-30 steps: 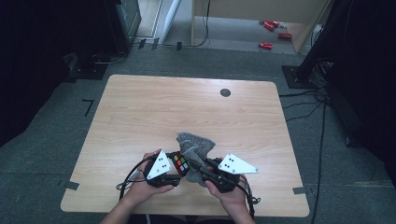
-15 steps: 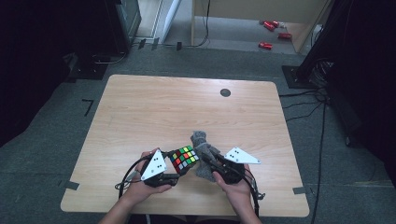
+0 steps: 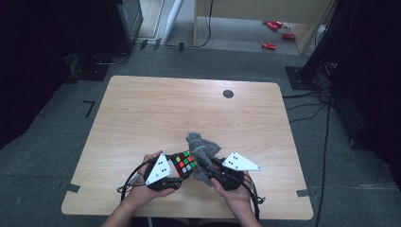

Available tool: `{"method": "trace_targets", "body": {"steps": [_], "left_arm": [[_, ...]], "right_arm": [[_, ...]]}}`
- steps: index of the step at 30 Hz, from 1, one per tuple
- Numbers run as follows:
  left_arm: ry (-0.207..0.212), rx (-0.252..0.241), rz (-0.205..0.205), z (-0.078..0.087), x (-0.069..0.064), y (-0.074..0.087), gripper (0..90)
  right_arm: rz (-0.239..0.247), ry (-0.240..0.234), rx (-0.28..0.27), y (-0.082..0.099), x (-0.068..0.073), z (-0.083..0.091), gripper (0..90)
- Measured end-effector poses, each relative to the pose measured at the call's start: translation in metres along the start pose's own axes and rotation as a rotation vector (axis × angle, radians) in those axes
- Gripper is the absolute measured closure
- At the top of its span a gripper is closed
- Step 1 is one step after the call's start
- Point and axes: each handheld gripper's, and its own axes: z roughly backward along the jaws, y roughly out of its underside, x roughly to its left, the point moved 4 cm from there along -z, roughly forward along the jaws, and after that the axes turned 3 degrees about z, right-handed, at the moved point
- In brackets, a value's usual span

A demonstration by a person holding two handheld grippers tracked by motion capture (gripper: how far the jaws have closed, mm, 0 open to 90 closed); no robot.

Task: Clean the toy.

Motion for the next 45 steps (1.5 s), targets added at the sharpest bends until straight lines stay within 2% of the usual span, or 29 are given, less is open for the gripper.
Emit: {"method": "trace_targets", "body": {"steps": [2, 3, 5, 6, 7, 8, 9, 10, 12, 14, 15, 16, 18, 20, 23, 25, 27, 30, 31, 32, 33, 34, 35, 36, 38, 39, 40, 43, 45], "left_arm": [[-0.004, -0.002, 0.010, 0.000, 0.002, 0.000, 34.0], [-0.011, 0.008, 0.007, -0.001, 0.002, 0.001, 34.0], [-0.020, 0.023, -0.002, -0.003, 0.002, 0.002, 34.0], [-0.026, 0.059, -0.025, -0.007, -0.001, 0.005, 34.0], [-0.024, 0.064, -0.034, -0.008, -0.003, 0.006, 34.0], [-0.018, 0.060, -0.034, -0.009, -0.005, 0.006, 33.9], [-0.018, 0.060, -0.034, -0.009, -0.005, 0.006, 34.0], [-0.006, 0.044, -0.032, -0.008, -0.007, 0.004, 34.0], [0.001, 0.019, -0.030, -0.004, -0.008, -0.001, 34.0], [-0.004, 0.021, -0.036, -0.003, -0.008, 0.000, 33.9], [0.003, 0.008, -0.021, -0.001, -0.005, 0.000, 34.0], [0.001, 0.006, -0.012, 0.000, -0.004, 0.000, 33.9], [0.000, -0.007, 0.009, 0.000, -0.001, -0.001, 33.9], [0.001, -0.006, 0.009, 0.000, -0.001, -0.002, 33.9], [-0.007, 0.030, -0.012, -0.004, -0.003, 0.003, 33.9], [-0.001, 0.036, -0.013, -0.006, -0.005, 0.003, 34.0], [0.011, 0.014, -0.006, -0.004, -0.007, 0.000, 33.9], [0.025, -0.019, 0.011, 0.001, -0.006, -0.004, 34.0], [0.023, -0.037, 0.021, 0.004, -0.004, -0.006, 33.9], [0.020, -0.043, 0.027, 0.005, -0.002, -0.006, 33.9], [0.020, -0.047, 0.036, 0.006, 0.000, -0.006, 33.9], [0.020, -0.047, 0.036, 0.006, 0.000, -0.006, 33.9], [0.024, -0.055, 0.057, 0.007, 0.003, -0.005, 33.9], [0.020, -0.054, 0.061, 0.007, 0.004, -0.005, 33.9], [0.011, -0.045, 0.058, 0.006, 0.005, -0.004, 33.9], [-0.001, -0.023, 0.041, 0.004, 0.004, -0.003, 33.9], [-0.006, -0.002, 0.022, 0.001, 0.002, 0.000, 34.0], [0.009, 0.006, 0.011, -0.002, -0.004, 0.000, 33.9], [0.016, -0.002, 0.006, -0.002, -0.006, -0.002, 34.0]], "right_arm": [[-0.036, 0.033, 0.021, 0.004, -0.010, 0.001, 74.1], [-0.057, 0.030, 0.017, 0.004, -0.012, 0.002, 74.1], [-0.068, 0.000, -0.018, -0.002, -0.008, 0.006, 74.0], [-0.061, -0.024, -0.037, -0.007, -0.002, 0.007, 73.9], [-0.041, -0.047, -0.054, -0.011, 0.005, 0.008, 73.7], [-0.020, -0.067, -0.062, -0.014, 0.013, 0.008, 73.6], [-0.020, -0.067, -0.062, -0.014, 0.013, 0.008, 73.6], [0.008, -0.075, -0.064, -0.017, 0.019, 0.008, 73.5], [0.047, -0.054, -0.041, -0.012, 0.023, 0.004, 73.4], [0.037, -0.054, -0.047, -0.010, 0.020, 0.004, 73.6], [0.062, 0.028, -0.003, -0.003, 0.008, 0.002, 74.2], [0.072, 0.060, 0.020, 0.000, 0.004, 0.001, 74.1], [0.030, 0.076, 0.058, 0.005, -0.007, 0.002, 74.0], [0.006, 0.093, 0.056, 0.005, -0.012, 0.004, 74.0], [-0.030, 0.032, -0.017, -0.007, -0.004, 0.010, 73.7], [-0.015, -0.027, -0.054, -0.016, 0.009, 0.012, 73.4], [0.003, -0.074, -0.074, -0.020, 0.020, 0.012, 73.0], [0.007, -0.070, -0.066, -0.018, 0.023, 0.010, 72.6], [-0.055, -0.076, -0.067, -0.012, 0.015, 0.007, 72.8], [-0.071, -0.069, -0.066, -0.009, 0.011, 0.007, 72.9], [-0.070, -0.045, -0.054, -0.006, 0.006, 0.006, 73.1], [-0.070, -0.045, -0.054, -0.006, 0.006, 0.006, 73.1], [-0.037, 0.024, -0.015, -0.003, -0.003, 0.006, 73.4], [-0.037, 0.037, -0.008, -0.003, -0.005, 0.007, 73.4], [-0.040, 0.034, -0.013, -0.003, -0.006, 0.008, 73.3], [-0.048, 0.023, -0.027, -0.006, -0.004, 0.010, 73.2], [-0.026, -0.025, -0.064, -0.012, 0.005, 0.013, 72.7], [0.008, -0.064, -0.081, -0.019, 0.018, 0.013, 72.4], [0.021, -0.070, -0.082, -0.019, 0.021, 0.011, 72.4]]}}
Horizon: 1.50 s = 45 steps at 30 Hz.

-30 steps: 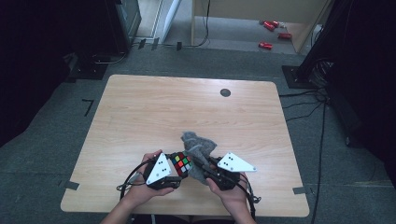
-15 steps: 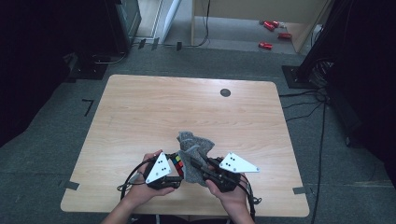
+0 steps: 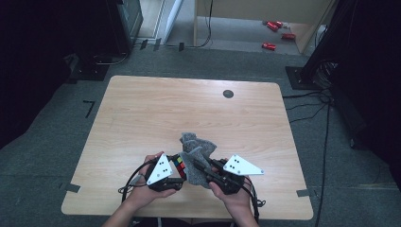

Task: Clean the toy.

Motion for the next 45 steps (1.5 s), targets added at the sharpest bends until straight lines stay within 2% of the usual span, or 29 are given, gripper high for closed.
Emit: {"method": "trace_targets", "body": {"steps": [2, 4, 6, 8, 10, 13, 16, 18, 19, 21, 22, 24, 25, 26, 28, 30, 31, 32, 35, 39, 42, 45], "left_arm": [[0.008, -0.019, 0.005, 0.003, 0.000, -0.002, 33.9], [0.002, -0.027, 0.010, 0.005, 0.002, -0.002, 33.9], [0.005, -0.039, 0.028, 0.007, 0.005, -0.002, 33.9], [0.005, -0.052, 0.042, 0.008, 0.008, -0.003, 33.9], [-0.001, -0.044, 0.042, 0.008, 0.009, -0.002, 33.9], [-0.019, -0.004, 0.020, 0.003, 0.007, 0.002, 33.9], [0.000, -0.014, 0.023, 0.002, 0.004, 0.000, 33.9], [0.006, -0.025, 0.023, 0.004, 0.004, -0.002, 33.9], [-0.001, -0.023, 0.019, 0.005, 0.004, -0.002, 33.9], [-0.003, -0.032, 0.031, 0.008, 0.008, -0.002, 33.9], [-0.003, -0.041, 0.042, 0.009, 0.009, -0.002, 33.9], [-0.007, -0.050, 0.055, 0.011, 0.012, -0.003, 33.9], [-0.012, -0.075, 0.087, 0.015, 0.018, -0.005, 33.9], [-0.009, -0.088, 0.107, 0.017, 0.021, -0.006, 33.9], [0.010, -0.122, 0.171, 0.022, 0.027, -0.007, 33.9], [0.038, -0.161, 0.245, 0.027, 0.034, -0.009, 33.9], [0.045, -0.173, 0.264, 0.029, 0.037, -0.010, 33.9], [0.050, -0.180, 0.277, 0.031, 0.039, -0.010, 33.9], [0.071, -0.194, 0.315, 0.034, 0.043, -0.010, 33.9], [0.062, -0.200, 0.323, 0.036, 0.046, -0.011, 33.9], [0.055, -0.205, 0.330, 0.039, 0.049, -0.011, 33.9], [0.057, -0.191, 0.322, 0.037, 0.048, -0.010, 33.9]], "right_arm": [[-0.016, 0.006, 0.023, 0.006, -0.004, -0.002, 72.5], [-0.055, 0.018, 0.027, 0.012, -0.012, -0.004, 72.6], [-0.070, 0.037, 0.052, 0.017, -0.021, -0.004, 72.6], [-0.083, 0.051, 0.061, 0.018, -0.027, -0.002, 72.6], [-0.091, 0.054, 0.050, 0.015, -0.029, 0.000, 72.7], [-0.067, 0.025, 0.021, 0.006, -0.019, 0.002, 72.7], [-0.032, -0.030, 0.005, -0.001, -0.004, 0.000, 72.5], [-0.026, -0.065, 0.008, 0.001, -0.001, -0.003, 72.2], [-0.025, -0.063, 0.019, 0.004, -0.003, -0.004, 72.0], [-0.077, -0.045, 0.041, 0.010, -0.013, -0.005, 72.2], [-0.094, -0.005, 0.065, 0.014, -0.022, -0.005, 72.4], [-0.101, 0.014, 0.070, 0.016, -0.026, -0.005, 72.5], [-0.121, 0.030, 0.068, 0.021, -0.036, -0.002, 72.6], [-0.122, 0.027, 0.065, 0.022, -0.038, -0.002, 72.6], [-0.112, -0.002, 0.055, 0.024, -0.038, -0.003, 72.6], [-0.097, -0.071, 0.039, 0.025, -0.033, -0.007, 72.3], [-0.085, -0.108, 0.041, 0.026, -0.029, -0.009, 71.9], [-0.066, -0.143, 0.047, 0.028, -0.025, -0.012, 71.7], [0.003, -0.206, 0.081, 0.035, -0.013, -0.019, 71.6], [0.059, -0.259, 0.137, 0.044, -0.002, -0.027, 71.5], [0.114, -0.240, 0.169, 0.047, 0.000, -0.029, 71.4], [0.090, -0.167, 0.111, 0.039, -0.010, -0.022, 72.0]]}}
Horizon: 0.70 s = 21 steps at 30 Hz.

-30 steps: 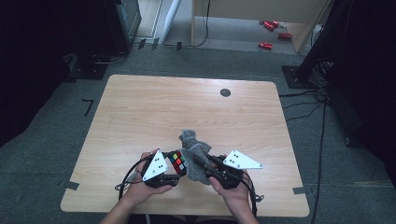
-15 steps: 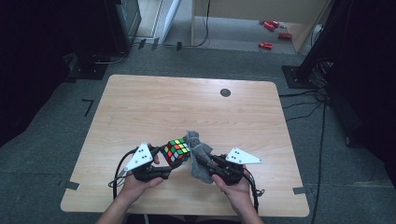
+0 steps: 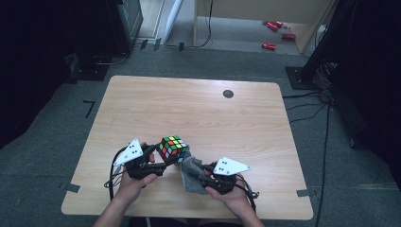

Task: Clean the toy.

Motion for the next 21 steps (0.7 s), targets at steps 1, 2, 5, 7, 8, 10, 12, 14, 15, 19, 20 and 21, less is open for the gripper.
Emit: {"method": "trace_targets", "body": {"steps": [1, 2, 5, 7, 8, 10, 12, 14, 15, 19, 20, 21], "left_arm": [[0.000, 0.000, 0.000, 0.000, 0.000, 0.000, 33.9], [0.008, 0.014, -0.011, -0.003, -0.003, 0.002, 33.9], [0.018, 0.020, -0.018, -0.005, -0.007, 0.002, 33.9], [0.015, 0.020, -0.028, -0.006, -0.008, 0.002, 33.9], [0.004, 0.019, -0.033, -0.005, -0.007, 0.002, 33.9], [-0.011, 0.016, -0.026, -0.003, -0.004, 0.002, 33.9], [-0.019, 0.004, -0.011, 0.000, -0.001, 0.000, 33.9], [-0.025, -0.001, -0.008, 0.001, 0.001, -0.001, 33.9], [-0.025, -0.001, -0.008, 0.001, 0.001, -0.001, 33.9], [-0.022, 0.007, -0.016, 0.000, -0.001, 0.000, 33.9], [-0.018, 0.008, -0.017, -0.001, -0.002, 0.001, 33.9], [-0.012, 0.013, -0.020, -0.002, -0.003, 0.001, 33.9]], "right_arm": [[0.000, 0.000, 0.000, 0.000, 0.000, 0.000, 72.0], [-0.026, 0.054, -0.052, -0.005, -0.006, 0.008, 72.5], [-0.013, 0.076, -0.082, -0.009, -0.005, 0.011, 72.4], [0.001, 0.045, -0.074, -0.008, 0.000, 0.007, 71.9], [0.005, 0.032, -0.065, -0.007, 0.003, 0.005, 71.9], [0.031, 0.001, -0.026, -0.004, 0.009, -0.002, 71.9], [0.056, -0.046, 0.015, 0.000, 0.017, -0.008, 71.8], [0.084, -0.068, 0.041, 0.002, 0.022, -0.012, 71.5], [0.084, -0.068, 0.041, 0.002, 0.022, -0.012, 71.5], [0.026, 0.069, 0.013, -0.006, 0.006, -0.002, 71.7], [0.004, 0.095, -0.015, -0.008, 0.002, 0.003, 71.9], [-0.009, 0.116, -0.037, -0.009, -0.001, 0.006, 72.0]]}}
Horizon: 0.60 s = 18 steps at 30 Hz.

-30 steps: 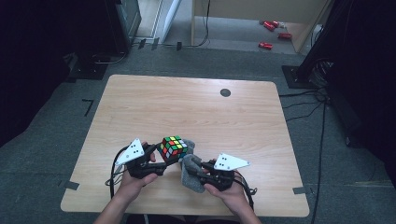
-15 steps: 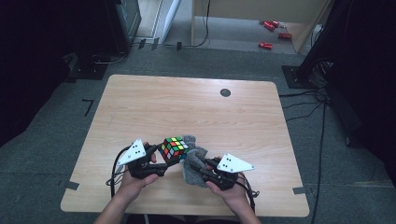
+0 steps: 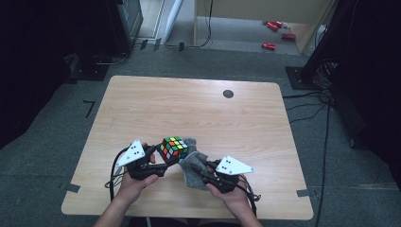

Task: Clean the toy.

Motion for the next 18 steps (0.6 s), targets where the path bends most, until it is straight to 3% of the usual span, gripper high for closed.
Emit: {"method": "trace_targets", "body": {"steps": [4, 11, 13, 16, 18], "left_arm": [[0.010, 0.011, -0.013, -0.003, -0.004, 0.002, 33.9], [-0.017, 0.015, -0.010, -0.003, 0.000, 0.003, 33.9], [-0.023, 0.012, -0.010, -0.002, 0.001, 0.002, 33.8], [-0.028, 0.006, -0.007, 0.000, 0.002, 0.001, 33.9], [-0.024, -0.001, -0.002, 0.000, 0.002, 0.001, 33.9]], "right_arm": [[0.009, 0.011, -0.035, -0.004, -0.001, 0.004, 72.1], [0.070, -0.137, 0.047, 0.005, 0.021, -0.010, 71.3], [0.094, -0.159, 0.066, 0.007, 0.026, -0.012, 71.2], [0.093, -0.145, 0.066, 0.005, 0.022, -0.011, 71.4], [0.063, -0.103, 0.038, 0.002, 0.014, -0.007, 71.9]]}}
